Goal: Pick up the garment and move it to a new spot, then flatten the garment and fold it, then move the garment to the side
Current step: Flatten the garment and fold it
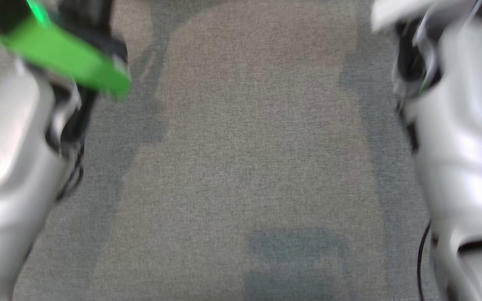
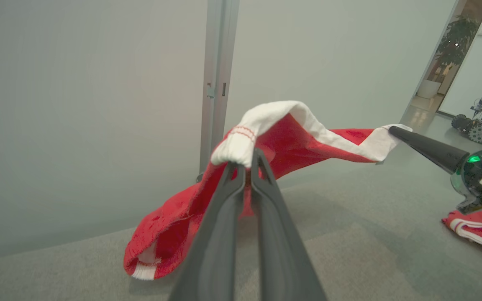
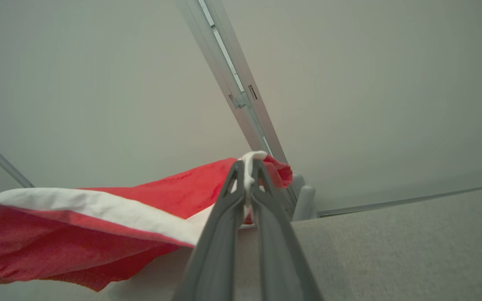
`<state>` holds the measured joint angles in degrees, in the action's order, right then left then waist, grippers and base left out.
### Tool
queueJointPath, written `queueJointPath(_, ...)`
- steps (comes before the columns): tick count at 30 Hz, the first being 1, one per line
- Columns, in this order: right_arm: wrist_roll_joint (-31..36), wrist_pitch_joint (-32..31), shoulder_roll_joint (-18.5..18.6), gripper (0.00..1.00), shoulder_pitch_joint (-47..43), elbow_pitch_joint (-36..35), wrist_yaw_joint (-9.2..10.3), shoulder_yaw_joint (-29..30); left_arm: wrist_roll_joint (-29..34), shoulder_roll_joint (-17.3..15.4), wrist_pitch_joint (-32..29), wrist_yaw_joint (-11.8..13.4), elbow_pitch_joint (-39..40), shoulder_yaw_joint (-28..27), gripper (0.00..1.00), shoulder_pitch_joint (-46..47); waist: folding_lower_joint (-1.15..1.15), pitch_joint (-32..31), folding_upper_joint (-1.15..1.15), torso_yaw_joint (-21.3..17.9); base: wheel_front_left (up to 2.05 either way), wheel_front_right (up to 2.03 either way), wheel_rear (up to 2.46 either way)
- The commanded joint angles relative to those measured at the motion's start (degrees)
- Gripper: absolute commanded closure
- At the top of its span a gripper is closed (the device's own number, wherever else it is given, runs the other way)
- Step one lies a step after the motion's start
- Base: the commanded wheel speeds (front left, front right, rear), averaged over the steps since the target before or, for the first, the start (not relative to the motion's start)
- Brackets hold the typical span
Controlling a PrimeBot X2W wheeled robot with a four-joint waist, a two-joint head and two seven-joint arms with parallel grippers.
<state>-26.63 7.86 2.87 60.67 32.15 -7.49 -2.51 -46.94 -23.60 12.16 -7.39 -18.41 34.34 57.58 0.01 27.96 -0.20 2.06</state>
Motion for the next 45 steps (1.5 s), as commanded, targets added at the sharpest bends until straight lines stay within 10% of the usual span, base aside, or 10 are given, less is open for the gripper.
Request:
queueJointPath(1, -2.1, 0.8, 0.1, 1.00, -5.9, -2.4, 0.01, -2.2, -0.6, -3.0, 1.6, -0.2, 1.3, 2.0, 1.00, -4.3, -0.01, -2.8, 0.20, -1.8, 0.00, 0.00, 0.00)
queueJointPath(11, -11.7, 1.1, 4.7, 1.00, -43.3, -18.8, 0.02, -3.6, 2.0, -8.5, 3.0, -0.2, 13.7, -0.7, 1.00, -35.7, -0.01, -8.8, 0.20, -2.3, 0.00, 0.00, 0.00)
queueJointPath(25, -14.0, -2.5, 6.2, 1.00, -67.7, -30.9, 0.10, 4.8, 5.2, 2.7, 3.1, 3.0, 21.9, -9.3, 1.00, -67.0, -0.01, -15.1, 0.20, -0.9, 0.00, 0.00, 0.00)
queueJointPath(34, -8.4, -11.9, 3.9, 1.00, -49.9, -35.8, 0.04, 5.1, -0.1, 6.8, -1.6, 4.1, 24.7, -12.4, 1.00, -55.7, -0.01, -6.4, 0.20, 2.1, 0.00, 0.00, 0.00)
queueJointPath(45, 3.2, -17.0, 1.9, 1.00, -16.6, -13.9, 0.02, 5.1, 2.3, 9.9, -9.0, 9.3, 13.2, -12.7, 1.00, -33.1, -0.01, 3.3, 0.20, 10.3, 0.00, 0.00, 0.00)
